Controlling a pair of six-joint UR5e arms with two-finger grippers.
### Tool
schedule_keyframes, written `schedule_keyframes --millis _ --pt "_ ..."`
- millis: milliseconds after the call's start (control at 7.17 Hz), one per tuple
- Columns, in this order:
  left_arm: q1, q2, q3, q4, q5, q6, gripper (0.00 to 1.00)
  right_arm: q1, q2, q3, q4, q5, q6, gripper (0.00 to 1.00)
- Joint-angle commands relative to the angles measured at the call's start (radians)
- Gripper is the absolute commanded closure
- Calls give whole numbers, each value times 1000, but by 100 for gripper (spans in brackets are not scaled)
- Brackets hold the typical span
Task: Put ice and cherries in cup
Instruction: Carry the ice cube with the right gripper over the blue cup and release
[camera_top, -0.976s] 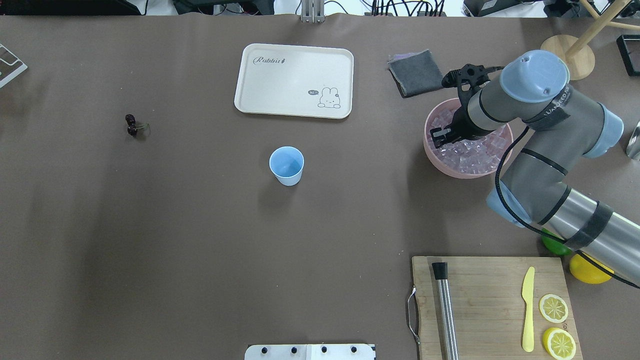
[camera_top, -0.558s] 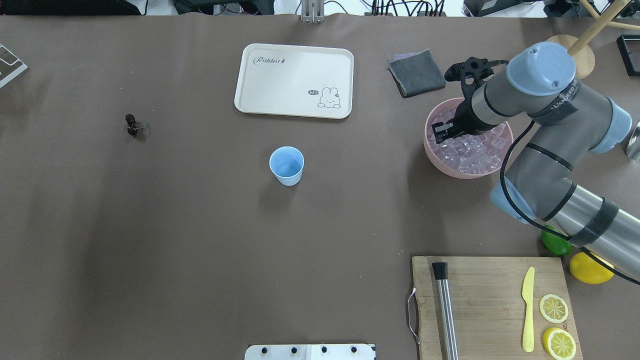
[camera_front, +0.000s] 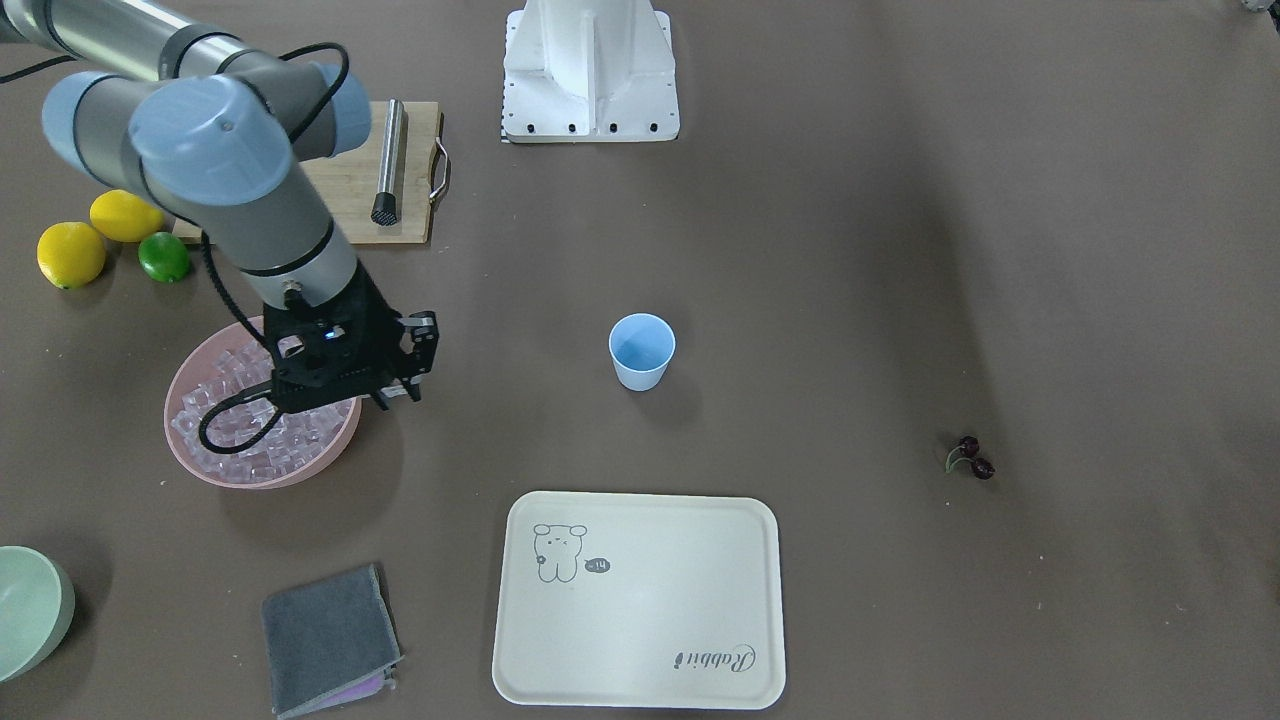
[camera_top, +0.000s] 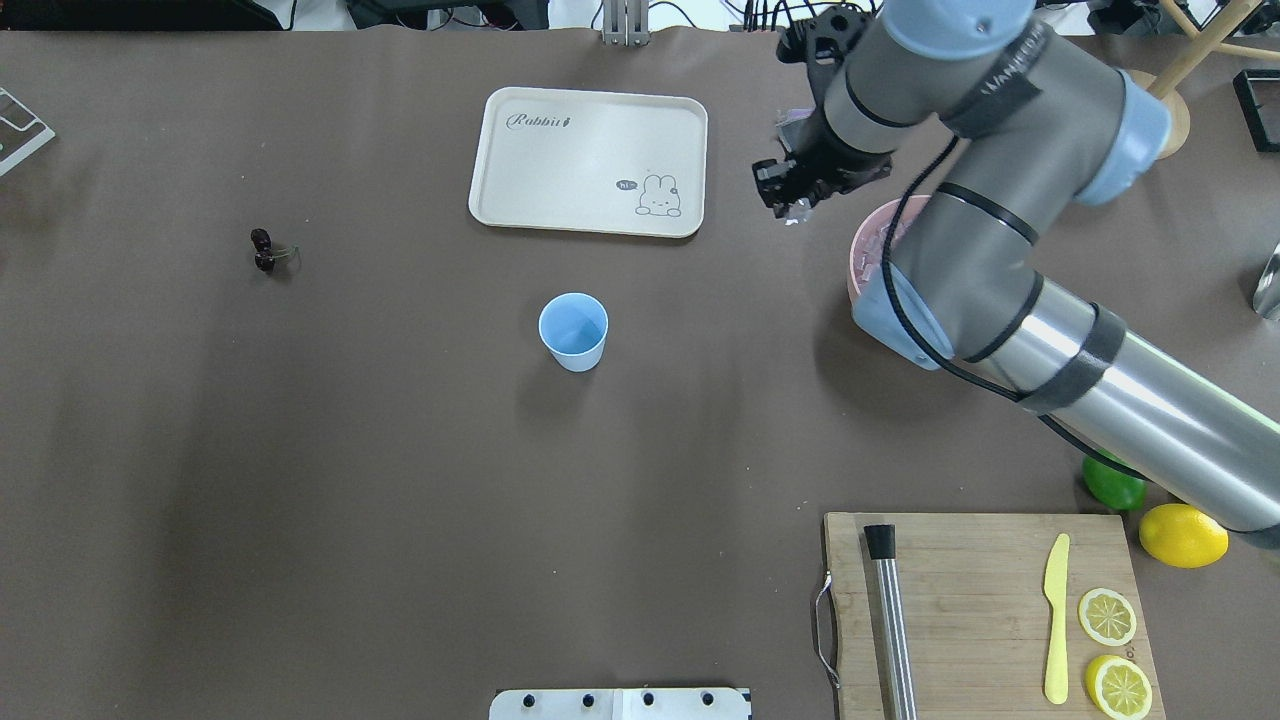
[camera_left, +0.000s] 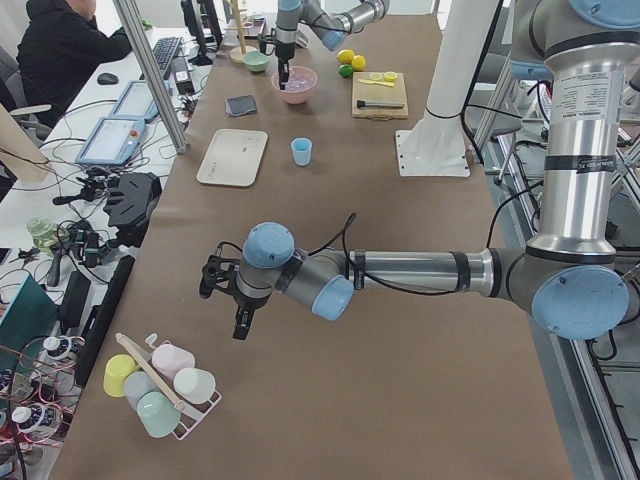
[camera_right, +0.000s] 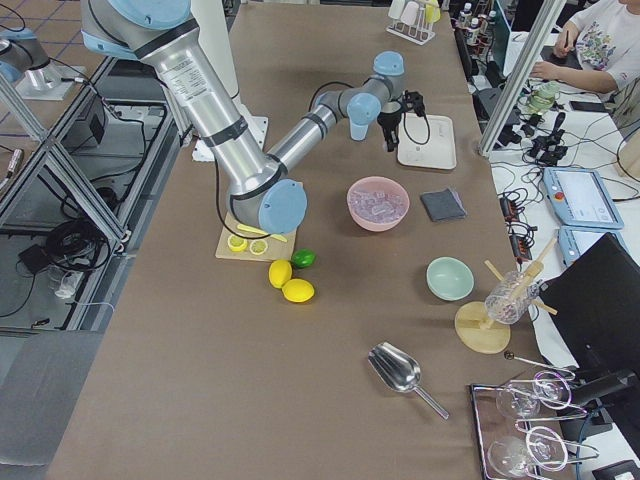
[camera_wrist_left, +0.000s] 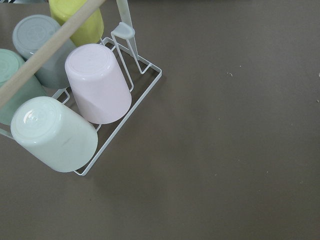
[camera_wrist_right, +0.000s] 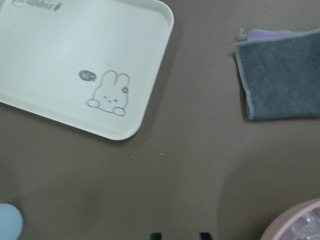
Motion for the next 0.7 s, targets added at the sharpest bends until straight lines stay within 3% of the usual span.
schedule_keyframes --millis 0,139,418,558 --pt "0 4 1 -4 0 3 2 -82 204 -105 -67 -34 117 100" --pt "0 5 0 -6 0 3 2 -160 299 -184 -64 -155 173 100" --pt "0 5 1 -6 0 5 2 -248 346 -344 128 -225 216 100" --pt "0 5 3 -4 2 5 2 -265 346 -375 154 -266 213 100"
